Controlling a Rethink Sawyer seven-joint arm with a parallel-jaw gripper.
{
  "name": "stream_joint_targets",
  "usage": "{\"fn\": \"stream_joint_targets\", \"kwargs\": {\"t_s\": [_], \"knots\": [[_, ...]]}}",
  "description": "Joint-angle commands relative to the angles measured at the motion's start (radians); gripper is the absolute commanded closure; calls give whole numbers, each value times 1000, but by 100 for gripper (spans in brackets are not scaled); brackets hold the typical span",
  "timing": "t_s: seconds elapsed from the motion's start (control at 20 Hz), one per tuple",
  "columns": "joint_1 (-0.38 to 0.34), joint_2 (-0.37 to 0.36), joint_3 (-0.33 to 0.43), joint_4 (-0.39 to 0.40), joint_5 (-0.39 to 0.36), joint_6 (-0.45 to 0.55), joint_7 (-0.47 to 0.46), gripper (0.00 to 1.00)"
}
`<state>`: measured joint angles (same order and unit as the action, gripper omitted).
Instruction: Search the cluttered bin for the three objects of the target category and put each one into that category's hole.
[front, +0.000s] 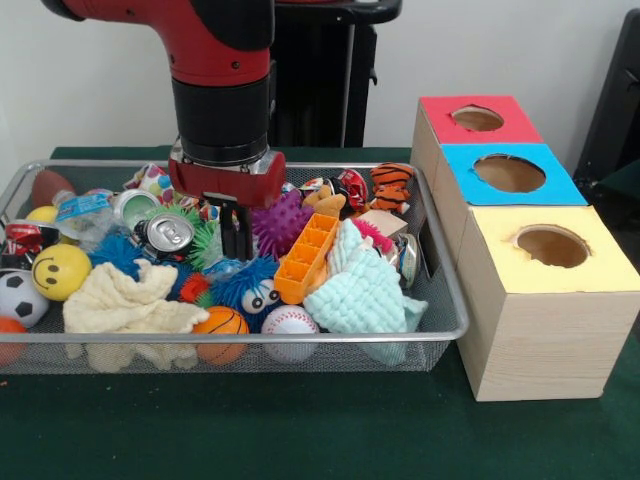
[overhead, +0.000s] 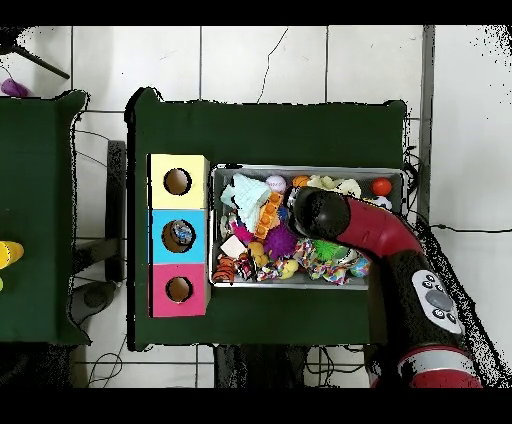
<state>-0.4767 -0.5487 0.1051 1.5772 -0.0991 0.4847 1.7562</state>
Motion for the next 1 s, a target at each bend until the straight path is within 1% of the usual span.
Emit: {"fn": "stream_joint_targets", "kwargs": {"t_s": [0.05, 0.35, 0.4, 0.55, 0.75, 1.0], "knots": [[-2, 36, 73, -38, -31, 154, -42, 100], [3, 22, 67, -21, -36, 143, -24, 100], [-3, 19, 74, -10, -40, 117, -27, 0], [2, 18, 69, -14, -45, 109, -25, 0], [6, 25, 65, -29, -44, 129, -27, 0], [9, 29, 55, -27, -43, 127, -15, 0]]}}
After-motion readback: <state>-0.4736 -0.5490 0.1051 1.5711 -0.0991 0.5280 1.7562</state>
